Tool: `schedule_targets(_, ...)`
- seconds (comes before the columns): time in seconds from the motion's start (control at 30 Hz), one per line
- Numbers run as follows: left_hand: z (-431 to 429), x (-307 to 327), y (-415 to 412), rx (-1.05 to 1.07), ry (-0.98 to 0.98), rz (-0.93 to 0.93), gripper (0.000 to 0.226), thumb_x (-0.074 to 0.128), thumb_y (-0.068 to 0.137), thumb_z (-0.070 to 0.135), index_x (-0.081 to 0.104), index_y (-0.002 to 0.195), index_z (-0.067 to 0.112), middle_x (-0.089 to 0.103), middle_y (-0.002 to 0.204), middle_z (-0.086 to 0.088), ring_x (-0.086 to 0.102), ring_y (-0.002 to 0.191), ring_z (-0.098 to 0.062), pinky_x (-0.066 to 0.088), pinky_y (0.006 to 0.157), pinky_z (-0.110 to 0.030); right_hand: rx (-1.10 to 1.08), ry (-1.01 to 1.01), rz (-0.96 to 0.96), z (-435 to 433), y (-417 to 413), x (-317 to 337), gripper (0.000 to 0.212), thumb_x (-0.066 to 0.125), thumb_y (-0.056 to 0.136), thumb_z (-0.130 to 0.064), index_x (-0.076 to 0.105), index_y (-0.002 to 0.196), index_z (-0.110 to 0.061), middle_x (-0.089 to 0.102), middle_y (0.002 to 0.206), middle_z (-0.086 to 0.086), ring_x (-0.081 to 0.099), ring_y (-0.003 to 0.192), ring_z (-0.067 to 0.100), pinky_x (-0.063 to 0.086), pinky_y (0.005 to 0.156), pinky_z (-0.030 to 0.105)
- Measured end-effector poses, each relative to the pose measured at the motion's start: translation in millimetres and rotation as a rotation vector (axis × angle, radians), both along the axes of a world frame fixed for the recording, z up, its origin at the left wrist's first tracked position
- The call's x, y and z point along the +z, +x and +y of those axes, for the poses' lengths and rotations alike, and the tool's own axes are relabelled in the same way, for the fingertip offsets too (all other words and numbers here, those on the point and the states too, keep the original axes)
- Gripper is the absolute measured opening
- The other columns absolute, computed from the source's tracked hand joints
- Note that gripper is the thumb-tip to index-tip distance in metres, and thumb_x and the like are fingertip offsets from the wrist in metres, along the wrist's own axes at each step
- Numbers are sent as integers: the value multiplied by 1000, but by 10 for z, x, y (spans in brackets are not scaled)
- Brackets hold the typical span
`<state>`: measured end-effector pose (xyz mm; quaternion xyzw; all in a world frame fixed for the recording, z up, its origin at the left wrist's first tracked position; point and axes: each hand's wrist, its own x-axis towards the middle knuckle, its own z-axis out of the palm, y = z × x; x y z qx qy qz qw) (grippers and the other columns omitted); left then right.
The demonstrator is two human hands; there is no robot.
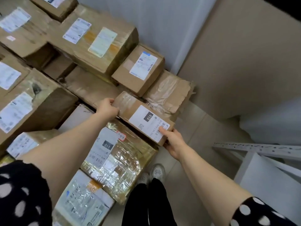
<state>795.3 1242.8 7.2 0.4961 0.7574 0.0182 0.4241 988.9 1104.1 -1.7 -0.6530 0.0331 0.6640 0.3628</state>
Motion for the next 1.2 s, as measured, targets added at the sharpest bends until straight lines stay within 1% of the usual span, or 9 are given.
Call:
schedule_targets(0.2, 9, -169, -56, -52, -63, -20, 53, 61, 84, 10, 49, 135, 8, 60, 123, -11, 57, 111, -29, 47, 97, -38, 56, -71, -25, 10, 26, -136, 33, 59, 94, -13, 51, 126, -11, 66, 112, 5, 62, 79, 9, 49, 68, 24)
schedule_targets(0.37, -28, -201, 15, -157, -83, 56, 53, 59, 87, 13, 45, 137, 7, 57, 126, -14, 53, 115, -33, 45, 95, -37, 100, -85, -71, 57, 7, -172, 26, 58, 95, -16, 51, 119, -12, 65, 112, 4, 62, 83, 12, 50, 68, 25)
schedule_targets(0.63, -29, -186, 27, -286, -107, 135, 43, 58, 85, 23, 49, 124, 9, 58, 115, -14, 56, 105, -34, 48, 93, -45, 94, -112, -169, 68, -34, -143, 48, 64, 91, -21, 42, 130, -7, 60, 112, 1, 57, 82, 11, 44, 80, 32)
schedule_targets(0.7, -43, -113, 22, -306, -104, 151, 44, 57, 85, 27, 48, 124, 8, 59, 114, -14, 57, 103, -34, 50, 91, -45, 91, -88, -213, 14, -32, -62, 58, 64, 91, -21, 34, 137, -4, 51, 113, 1, 54, 94, 14, 42, 87, 32)
schedule_targets(0.8, -89, 91, 56, -339, -72, 168, 52, 54, 88, 30, 40, 133, 8, 57, 120, -15, 56, 106, -34, 50, 91, -44, 101, -68, -294, -97, -50, 134, 74, 65, 90, -24, 22, 145, 0, 43, 138, 11, 46, 124, 25, 39, 100, 35)
schedule_targets(0.87, -141, 267, 102, -376, -47, 181, 59, 53, 90, 28, 33, 141, 8, 52, 130, -16, 52, 115, -35, 47, 94, -42, 129, -69, -334, -182, -72, 268, 87, 68, 87, -30, 15, 149, -2, 40, 143, 11, 48, 121, 23, 44, 96, 34)
schedule_targets(0.93, -215, 444, 147, -422, -24, 190, 66, 52, 90, 26, 24, 148, 9, 43, 143, -15, 44, 128, -34, 41, 101, -41, 129, -50, -366, -276, -81, 443, 94, 70, 84, -36, 12, 151, -5, 43, 137, 9, 53, 102, 17, 48, 78, 27)
schedule_targets(1.07, -415, 778, 187, -501, 40, 187, 71, 52, 91, 28, 19, 151, 13, 35, 150, -13, 38, 134, -32, 36, 108, -42, 111, 15, -450, -473, -100, 850, 85, 68, 87, -31, 17, 150, -5, 29, 153, 8, 37, 135, 21, 36, 109, 36)
schedule_targets(1.2, -704, 1120, 159, -603, 141, 241, 63, 51, 90, 28, 27, 147, 15, 41, 146, -10, 42, 131, -31, 36, 107, -42, 139, 87, -544, -738, -159, 1249, 83, 67, 88, -30, 19, 150, -2, 28, 154, 9, 33, 138, 22, 30, 108, 28)
